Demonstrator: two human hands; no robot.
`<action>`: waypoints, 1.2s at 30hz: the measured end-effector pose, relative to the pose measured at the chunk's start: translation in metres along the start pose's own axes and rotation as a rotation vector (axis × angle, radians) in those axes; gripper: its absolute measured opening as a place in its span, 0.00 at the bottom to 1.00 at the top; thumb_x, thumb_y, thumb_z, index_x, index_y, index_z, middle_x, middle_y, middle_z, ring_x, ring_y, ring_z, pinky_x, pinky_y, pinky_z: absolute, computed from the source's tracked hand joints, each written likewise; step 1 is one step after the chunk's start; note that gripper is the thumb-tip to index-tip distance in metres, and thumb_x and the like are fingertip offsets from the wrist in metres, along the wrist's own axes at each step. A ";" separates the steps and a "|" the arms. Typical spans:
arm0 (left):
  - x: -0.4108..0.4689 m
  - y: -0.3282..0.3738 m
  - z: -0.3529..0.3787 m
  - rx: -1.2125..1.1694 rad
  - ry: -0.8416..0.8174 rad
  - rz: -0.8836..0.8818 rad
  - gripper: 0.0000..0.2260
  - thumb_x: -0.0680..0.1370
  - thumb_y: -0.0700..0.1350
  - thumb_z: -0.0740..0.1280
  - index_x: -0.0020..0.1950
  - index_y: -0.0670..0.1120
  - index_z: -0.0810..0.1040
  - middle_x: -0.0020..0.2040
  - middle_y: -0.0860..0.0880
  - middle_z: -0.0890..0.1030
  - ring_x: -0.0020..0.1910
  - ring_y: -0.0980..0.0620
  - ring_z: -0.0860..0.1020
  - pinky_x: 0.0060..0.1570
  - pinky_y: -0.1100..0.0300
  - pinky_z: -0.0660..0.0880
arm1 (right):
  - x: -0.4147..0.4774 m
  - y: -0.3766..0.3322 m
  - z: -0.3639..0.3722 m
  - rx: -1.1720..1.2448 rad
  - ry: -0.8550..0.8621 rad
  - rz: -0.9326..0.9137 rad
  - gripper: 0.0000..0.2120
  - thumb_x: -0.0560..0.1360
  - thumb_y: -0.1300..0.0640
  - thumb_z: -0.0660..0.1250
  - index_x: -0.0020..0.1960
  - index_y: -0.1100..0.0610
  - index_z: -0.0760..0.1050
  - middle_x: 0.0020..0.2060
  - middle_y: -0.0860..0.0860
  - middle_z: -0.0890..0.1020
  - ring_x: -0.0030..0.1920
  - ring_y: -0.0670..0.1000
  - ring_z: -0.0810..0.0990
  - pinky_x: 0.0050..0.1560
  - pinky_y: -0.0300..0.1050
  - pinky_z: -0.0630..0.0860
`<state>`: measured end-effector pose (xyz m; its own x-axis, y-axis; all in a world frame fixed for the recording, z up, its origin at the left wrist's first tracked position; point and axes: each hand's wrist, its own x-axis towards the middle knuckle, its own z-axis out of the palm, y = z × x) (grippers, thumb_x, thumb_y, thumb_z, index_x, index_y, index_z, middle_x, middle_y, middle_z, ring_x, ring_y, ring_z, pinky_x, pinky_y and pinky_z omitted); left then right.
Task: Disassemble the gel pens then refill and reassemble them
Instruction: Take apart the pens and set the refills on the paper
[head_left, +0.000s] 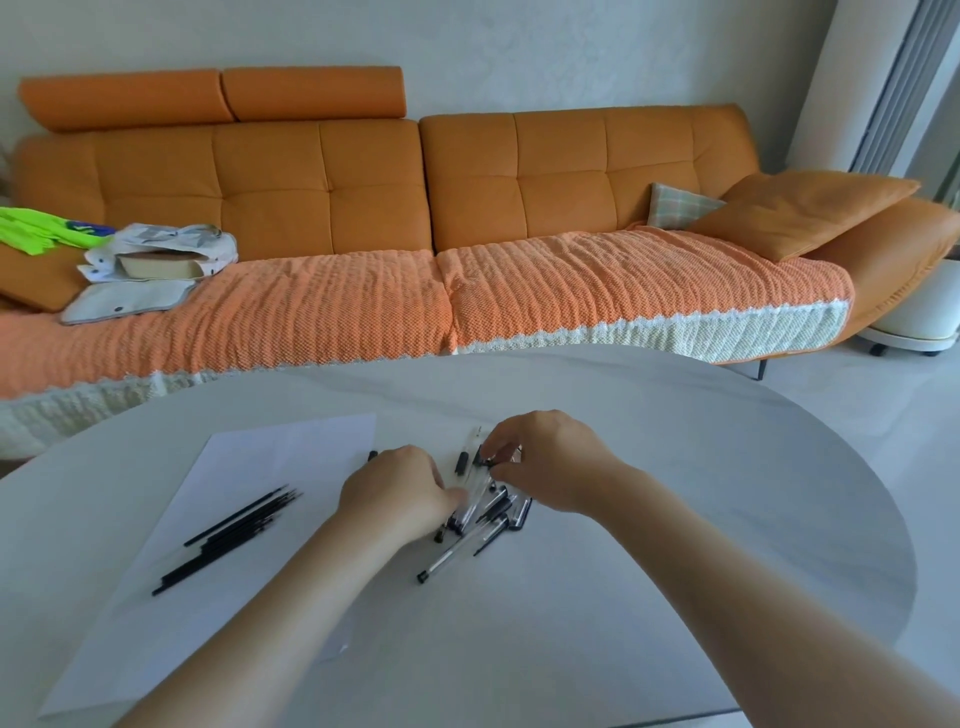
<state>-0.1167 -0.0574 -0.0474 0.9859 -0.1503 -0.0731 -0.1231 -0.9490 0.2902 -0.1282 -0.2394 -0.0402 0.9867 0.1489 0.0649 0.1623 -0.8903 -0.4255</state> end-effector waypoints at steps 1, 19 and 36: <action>0.001 -0.002 0.000 -0.015 -0.007 -0.007 0.14 0.71 0.58 0.69 0.31 0.50 0.75 0.28 0.50 0.74 0.29 0.47 0.73 0.30 0.62 0.66 | 0.000 -0.002 0.001 -0.003 0.001 -0.002 0.10 0.75 0.51 0.70 0.55 0.43 0.81 0.47 0.40 0.84 0.46 0.44 0.78 0.47 0.42 0.76; 0.004 -0.041 -0.041 -0.273 -0.091 -0.072 0.19 0.72 0.51 0.66 0.27 0.47 0.62 0.24 0.51 0.59 0.24 0.50 0.57 0.30 0.60 0.54 | 0.015 -0.032 0.020 0.007 0.022 -0.065 0.09 0.75 0.51 0.70 0.55 0.44 0.80 0.42 0.37 0.81 0.45 0.41 0.79 0.47 0.41 0.77; -0.009 -0.117 -0.060 -0.536 0.048 0.078 0.14 0.81 0.41 0.56 0.56 0.57 0.76 0.42 0.50 0.78 0.37 0.45 0.76 0.39 0.54 0.72 | 0.027 -0.061 0.036 0.074 0.000 -0.152 0.10 0.75 0.51 0.72 0.55 0.41 0.81 0.42 0.34 0.80 0.42 0.38 0.78 0.44 0.35 0.74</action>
<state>-0.1047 0.0714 -0.0232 0.9818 -0.1899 0.0082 -0.1338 -0.6596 0.7396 -0.1121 -0.1652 -0.0452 0.9508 0.2795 0.1337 0.3089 -0.8231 -0.4765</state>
